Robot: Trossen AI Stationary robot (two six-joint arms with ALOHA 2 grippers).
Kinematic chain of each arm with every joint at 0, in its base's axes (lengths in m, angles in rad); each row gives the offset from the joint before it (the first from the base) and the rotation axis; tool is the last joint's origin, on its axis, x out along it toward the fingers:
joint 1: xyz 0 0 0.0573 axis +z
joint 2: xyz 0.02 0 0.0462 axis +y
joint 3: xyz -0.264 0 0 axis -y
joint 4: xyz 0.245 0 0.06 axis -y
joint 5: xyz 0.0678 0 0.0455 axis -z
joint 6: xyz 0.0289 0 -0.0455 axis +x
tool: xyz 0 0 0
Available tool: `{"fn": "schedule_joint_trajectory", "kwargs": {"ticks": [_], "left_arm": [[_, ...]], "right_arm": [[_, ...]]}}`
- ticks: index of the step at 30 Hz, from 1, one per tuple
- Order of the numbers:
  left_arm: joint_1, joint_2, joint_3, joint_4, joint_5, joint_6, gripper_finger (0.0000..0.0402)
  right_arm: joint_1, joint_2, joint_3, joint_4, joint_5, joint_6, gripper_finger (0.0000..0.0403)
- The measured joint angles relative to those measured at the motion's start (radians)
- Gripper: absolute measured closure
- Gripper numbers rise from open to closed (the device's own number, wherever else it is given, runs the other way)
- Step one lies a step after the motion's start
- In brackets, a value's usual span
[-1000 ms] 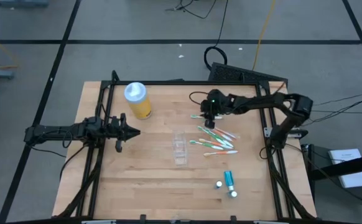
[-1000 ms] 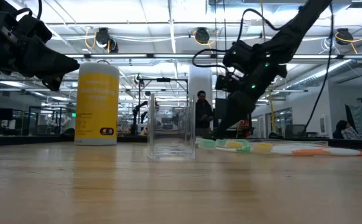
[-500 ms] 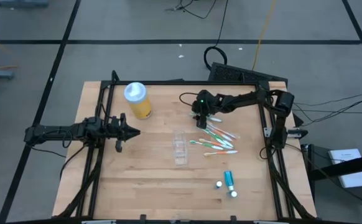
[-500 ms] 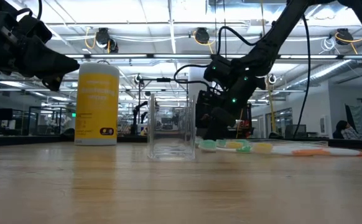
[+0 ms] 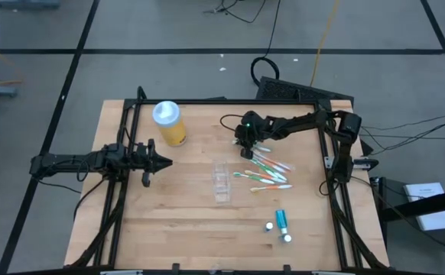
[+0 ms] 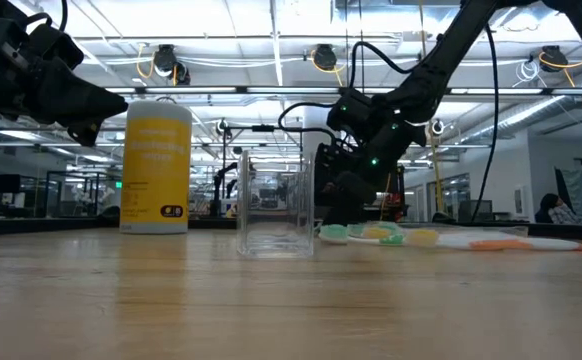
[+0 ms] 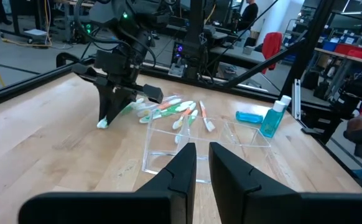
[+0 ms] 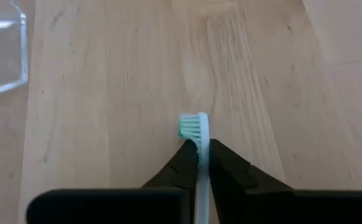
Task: Pick & Place toothbrushing station
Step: Put the green toothbrush into the transparent organizer
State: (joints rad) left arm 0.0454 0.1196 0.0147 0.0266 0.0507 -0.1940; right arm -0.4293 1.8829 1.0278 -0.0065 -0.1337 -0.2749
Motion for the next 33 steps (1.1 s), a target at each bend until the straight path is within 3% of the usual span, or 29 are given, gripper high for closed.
{"fn": "schedule_joint_trajectory", "kwargs": {"ticks": [10, 14, 18, 23, 25, 30, 33], "left_arm": [[0.000, 0.000, 0.000, 0.000, 0.000, 0.000, 0.0353], [0.000, 0.000, 0.000, 0.000, 0.000, 0.000, 0.0353], [0.000, 0.000, 0.000, 0.000, 0.000, 0.000, 0.0353], [0.000, 0.000, 0.000, 0.000, -0.006, 0.000, 0.0353], [0.000, 0.000, 0.000, 0.000, -0.008, 0.000, 0.0353], [0.000, 0.000, 0.000, 0.000, -0.009, 0.000, 0.0353], [0.000, 0.000, 0.000, 0.001, -0.009, 0.000, 0.0353]], "right_arm": [[0.024, -0.243, -0.003, 0.049, -0.010, 0.019, 0.0390], [0.049, -0.348, -0.008, 0.176, -0.176, 0.118, 0.0390], [0.108, -0.390, -0.058, 0.462, -0.339, 0.265, 0.0390], [0.212, -0.346, -0.148, 0.977, -0.329, 0.365, 0.0390], [0.255, -0.296, -0.162, 1.128, -0.273, 0.358, 0.0390], [0.318, -0.156, -0.147, 1.330, -0.140, 0.239, 0.0390], [0.323, -0.067, -0.112, 1.397, -0.126, 0.229, 0.0390]]}}
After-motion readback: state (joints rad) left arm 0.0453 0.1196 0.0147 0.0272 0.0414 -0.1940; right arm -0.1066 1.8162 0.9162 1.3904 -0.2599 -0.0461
